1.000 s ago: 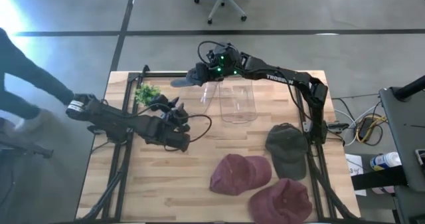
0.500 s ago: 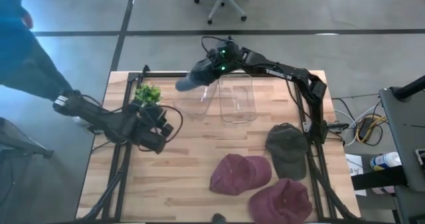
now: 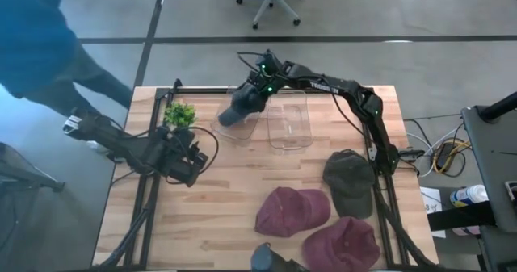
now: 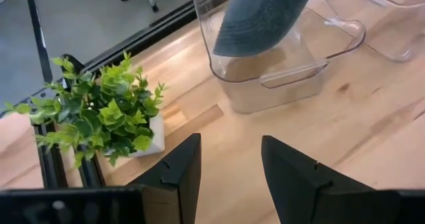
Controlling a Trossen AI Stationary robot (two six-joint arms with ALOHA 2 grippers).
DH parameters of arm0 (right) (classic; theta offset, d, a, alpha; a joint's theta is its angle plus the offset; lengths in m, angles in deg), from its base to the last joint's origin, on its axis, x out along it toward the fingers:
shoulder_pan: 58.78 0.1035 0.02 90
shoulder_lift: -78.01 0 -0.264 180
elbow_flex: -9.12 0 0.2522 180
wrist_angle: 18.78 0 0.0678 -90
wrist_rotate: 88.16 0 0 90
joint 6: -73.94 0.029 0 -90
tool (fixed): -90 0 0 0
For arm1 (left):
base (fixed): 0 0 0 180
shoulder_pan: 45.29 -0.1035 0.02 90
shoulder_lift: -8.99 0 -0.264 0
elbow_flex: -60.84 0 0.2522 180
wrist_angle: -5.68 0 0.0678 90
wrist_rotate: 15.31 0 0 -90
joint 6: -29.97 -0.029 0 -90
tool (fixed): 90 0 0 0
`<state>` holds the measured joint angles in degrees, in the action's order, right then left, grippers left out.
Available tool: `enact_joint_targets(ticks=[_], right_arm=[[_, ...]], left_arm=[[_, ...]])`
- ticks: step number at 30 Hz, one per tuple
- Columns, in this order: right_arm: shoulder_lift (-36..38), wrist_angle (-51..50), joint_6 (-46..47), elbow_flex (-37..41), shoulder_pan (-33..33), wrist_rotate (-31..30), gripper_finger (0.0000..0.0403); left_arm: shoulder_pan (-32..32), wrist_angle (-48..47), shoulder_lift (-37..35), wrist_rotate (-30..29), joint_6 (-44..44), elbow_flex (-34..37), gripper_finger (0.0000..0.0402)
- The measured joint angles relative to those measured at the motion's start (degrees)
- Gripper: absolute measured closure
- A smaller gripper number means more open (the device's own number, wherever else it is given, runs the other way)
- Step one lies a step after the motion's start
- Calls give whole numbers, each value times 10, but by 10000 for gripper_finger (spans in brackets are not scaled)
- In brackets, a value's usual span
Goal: Pick & Place hat
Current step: Put the black cap into the left transparent bin
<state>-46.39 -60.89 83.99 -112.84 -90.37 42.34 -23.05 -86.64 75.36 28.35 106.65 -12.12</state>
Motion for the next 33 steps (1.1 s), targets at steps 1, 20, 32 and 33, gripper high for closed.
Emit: enact_joint_targets(ticks=[1,20,32,33], right_arm=[[-2,-1,-14,0,-4,-3,390],[-57,-266,-232,-39,2,61,390],[-58,-279,-157,-56,1,32,389],[-58,-274,-148,-56,1,32,386]], left_arm=[[0,6,0,0,1,3,250],[0,56,24,18,25,15,250],[0,95,24,10,26,15,250],[0,96,24,9,26,15,250]])
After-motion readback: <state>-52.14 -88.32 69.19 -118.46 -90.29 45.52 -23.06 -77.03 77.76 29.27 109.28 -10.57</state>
